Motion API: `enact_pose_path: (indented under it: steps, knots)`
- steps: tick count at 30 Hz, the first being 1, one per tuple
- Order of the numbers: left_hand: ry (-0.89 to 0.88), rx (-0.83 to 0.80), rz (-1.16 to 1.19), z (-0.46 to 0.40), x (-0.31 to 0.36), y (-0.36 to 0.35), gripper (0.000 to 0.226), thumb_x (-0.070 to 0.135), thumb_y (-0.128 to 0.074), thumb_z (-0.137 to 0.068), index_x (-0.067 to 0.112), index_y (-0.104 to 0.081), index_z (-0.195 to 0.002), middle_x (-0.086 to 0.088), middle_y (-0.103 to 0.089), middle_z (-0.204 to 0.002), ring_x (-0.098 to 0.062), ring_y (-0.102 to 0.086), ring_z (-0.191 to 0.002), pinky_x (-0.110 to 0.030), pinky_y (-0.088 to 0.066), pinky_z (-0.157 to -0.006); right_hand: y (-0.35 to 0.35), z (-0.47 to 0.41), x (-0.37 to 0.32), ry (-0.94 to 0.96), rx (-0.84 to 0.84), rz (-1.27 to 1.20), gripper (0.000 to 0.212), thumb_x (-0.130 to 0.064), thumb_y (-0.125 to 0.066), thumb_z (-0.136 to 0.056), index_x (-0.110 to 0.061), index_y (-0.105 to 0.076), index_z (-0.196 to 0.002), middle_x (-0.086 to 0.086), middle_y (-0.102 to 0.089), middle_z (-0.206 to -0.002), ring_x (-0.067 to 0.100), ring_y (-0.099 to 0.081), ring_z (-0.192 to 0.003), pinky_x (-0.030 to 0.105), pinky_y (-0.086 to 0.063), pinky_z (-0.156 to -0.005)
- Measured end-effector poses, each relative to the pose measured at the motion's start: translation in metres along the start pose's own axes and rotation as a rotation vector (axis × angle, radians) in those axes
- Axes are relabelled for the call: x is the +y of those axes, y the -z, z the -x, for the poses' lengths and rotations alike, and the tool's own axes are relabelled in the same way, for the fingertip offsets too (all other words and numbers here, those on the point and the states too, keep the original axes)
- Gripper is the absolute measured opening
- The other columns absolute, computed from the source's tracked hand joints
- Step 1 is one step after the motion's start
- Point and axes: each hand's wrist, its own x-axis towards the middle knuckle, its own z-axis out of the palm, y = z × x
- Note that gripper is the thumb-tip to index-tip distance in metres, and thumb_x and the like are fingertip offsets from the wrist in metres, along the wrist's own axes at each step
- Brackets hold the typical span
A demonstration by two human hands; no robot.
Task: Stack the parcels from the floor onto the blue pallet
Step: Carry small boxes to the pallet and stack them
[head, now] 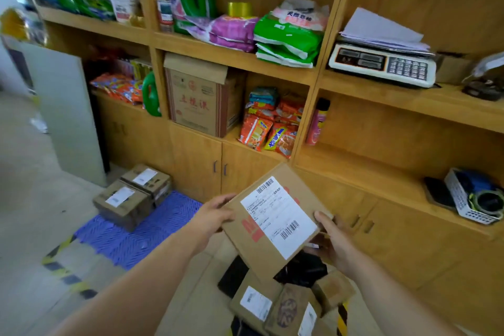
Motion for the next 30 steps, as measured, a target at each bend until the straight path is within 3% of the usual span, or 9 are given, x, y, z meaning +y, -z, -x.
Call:
enact_pose_path:
  steps: [5,8,11,14,16,19,23,25,30]
  knots:
    - [0.011,0.261,0.169,0.004,-0.014,0.064,0.055,0.008,-0.067,-0.077,0.019,-0.048,-0.128,-0.006,-0.055,-0.117,-0.023,-0.060,-0.095,-0.041,-0.050,-0.087,-0.069,0.004,-0.001,0.038,-0.081,0.149,0.033,-0.039,-0.061,-0.089,-0.015,-0.048,-0.107,0.009,-0.062,-0.106,0.025,-0.064,-0.090,0.035,-0.056,-0.064]
    - [0.010,0.473,0.212,0.004,-0.020,0.109,0.060,0.020,-0.079,-0.061,0.010,-0.046,-0.110,-0.014,-0.050,-0.113,-0.025,-0.058,-0.090,-0.041,-0.053,-0.083,-0.120,0.002,0.002,0.037,-0.153,0.225,0.036,-0.039,-0.062,-0.089,-0.017,-0.047,-0.113,0.010,-0.064,-0.111,0.029,-0.066,-0.093,0.043,-0.057,-0.078]
    - [0.058,0.593,0.254,0.008,-0.026,0.163,0.043,0.016,-0.074,-0.079,0.009,-0.039,-0.102,-0.015,-0.050,-0.115,-0.026,-0.057,-0.097,-0.043,-0.051,-0.089,-0.181,0.001,0.008,0.014,-0.235,0.289,0.031,-0.039,-0.058,-0.091,-0.028,-0.047,-0.118,0.007,-0.067,-0.108,0.029,-0.067,-0.094,0.038,-0.056,-0.075]
    - [0.039,0.548,0.272,0.013,-0.029,0.217,0.018,0.001,-0.061,-0.088,0.009,-0.047,-0.080,-0.010,-0.068,-0.087,-0.014,-0.063,-0.069,-0.032,-0.055,-0.072,-0.246,0.002,0.017,-0.025,-0.288,0.317,0.020,-0.038,-0.056,-0.093,-0.024,-0.057,-0.108,0.008,-0.068,-0.106,0.030,-0.066,-0.097,0.042,-0.055,-0.086]
    - [-0.003,0.495,0.248,0.012,-0.027,0.252,0.018,-0.006,-0.058,-0.086,0.010,-0.051,-0.087,0.003,-0.065,-0.079,-0.008,-0.060,-0.068,-0.025,-0.050,-0.059,-0.289,0.000,0.023,-0.053,-0.273,0.295,0.020,-0.036,-0.060,-0.091,-0.022,-0.058,-0.105,0.009,-0.067,-0.106,0.030,-0.066,-0.093,0.039,-0.055,-0.082]
    - [0.010,0.431,0.213,-0.007,-0.031,0.308,0.034,-0.003,-0.059,-0.085,0.028,-0.054,-0.100,0.000,-0.063,-0.101,-0.016,-0.061,-0.090,-0.031,-0.052,-0.071,-0.350,-0.006,0.029,-0.079,-0.247,0.219,0.015,-0.030,-0.061,-0.091,-0.018,-0.058,-0.100,0.010,-0.063,-0.098,0.025,-0.061,-0.077,0.032,-0.052,-0.067]
    - [0.049,0.389,0.070,-0.042,-0.044,0.371,0.046,0.013,-0.054,-0.086,0.051,-0.052,-0.111,-0.009,-0.051,-0.127,-0.027,-0.063,-0.100,-0.041,-0.057,-0.076,-0.411,-0.018,0.036,-0.103,-0.213,0.177,0.012,-0.027,-0.060,-0.092,-0.018,-0.057,-0.099,0.008,-0.064,-0.096,0.022,-0.061,-0.076,0.034,-0.053,-0.074]
    - [0.065,0.387,0.059,-0.057,-0.044,0.390,0.048,0.013,-0.053,-0.088,0.049,-0.048,-0.119,-0.010,-0.050,-0.129,-0.027,-0.062,-0.100,-0.038,-0.057,-0.072,-0.431,-0.024,0.038,-0.117,-0.196,0.164,0.013,-0.026,-0.060,-0.092,-0.017,-0.057,-0.100,0.008,-0.064,-0.095,0.021,-0.060,-0.076,0.033,-0.053,-0.075]
    - [0.088,0.347,-0.005,-0.097,-0.044,0.412,0.046,-0.002,-0.048,-0.084,0.042,-0.057,-0.091,0.000,-0.062,-0.112,-0.020,-0.063,-0.097,-0.037,-0.056,-0.075,-0.456,-0.052,0.034,-0.161,-0.146,0.154,0.011,-0.025,-0.060,-0.092,-0.016,-0.057,-0.097,0.005,-0.061,-0.091,0.022,-0.059,-0.076,0.033,-0.052,-0.072]
